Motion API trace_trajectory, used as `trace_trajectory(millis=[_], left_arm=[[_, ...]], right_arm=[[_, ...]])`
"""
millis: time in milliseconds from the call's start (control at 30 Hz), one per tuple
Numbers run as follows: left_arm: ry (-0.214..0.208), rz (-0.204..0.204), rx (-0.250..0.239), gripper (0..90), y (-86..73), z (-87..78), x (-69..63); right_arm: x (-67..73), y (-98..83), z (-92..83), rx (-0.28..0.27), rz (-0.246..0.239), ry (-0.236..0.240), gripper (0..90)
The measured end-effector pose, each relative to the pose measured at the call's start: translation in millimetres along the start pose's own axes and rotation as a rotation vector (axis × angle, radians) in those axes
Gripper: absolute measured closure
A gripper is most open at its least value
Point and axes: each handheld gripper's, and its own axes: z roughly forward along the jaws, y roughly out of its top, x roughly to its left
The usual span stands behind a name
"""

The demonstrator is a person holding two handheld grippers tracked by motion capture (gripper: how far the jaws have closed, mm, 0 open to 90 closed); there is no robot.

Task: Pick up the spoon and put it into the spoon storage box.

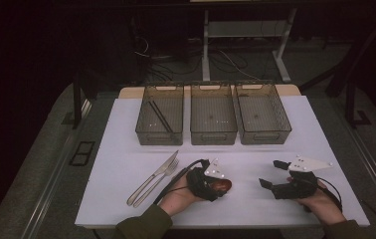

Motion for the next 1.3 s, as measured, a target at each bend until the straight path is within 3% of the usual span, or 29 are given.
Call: trace_trajectory(millis=[333,367,400,433,533,633,933,1300], left_arm=[[-0.010,-0.023,-0.016,52.1,0.0,-2.2,-0.5],[-0.005,-0.028,-0.039,55.0,0.1,-5.4,-0.3],[-0.023,-0.049,-0.065,77.9,0.0,-8.9,1.6],[-0.025,-0.052,-0.059,79.8,-0.2,-8.9,2.1],[-0.030,-0.052,-0.064,79.1,-0.7,-8.8,2.3],[-0.062,-0.070,-0.083,83.2,-0.5,-11.5,2.3],[-0.063,-0.073,-0.085,84.4,0.4,-13.7,1.8],[-0.047,-0.068,-0.142,84.4,3.6,-33.6,14.0]], right_arm=[[0.1,0.0,-0.3,-0.001,-0.001,-0.002,14.0],[0.1,0.1,-0.4,-0.002,-0.001,-0.001,14.0],[0.3,0.1,-0.5,-0.002,0.000,-0.002,14.0],[0.2,0.1,-0.4,-0.002,0.000,-0.002,14.0],[0.0,0.2,-0.4,-0.002,0.000,-0.003,14.0],[0.1,0.2,-0.5,-0.002,0.000,-0.003,14.0],[0.2,0.3,-0.6,-0.003,-0.001,0.000,14.1],[-0.1,0.5,-1.0,-0.005,0.006,-0.003,14.1]])
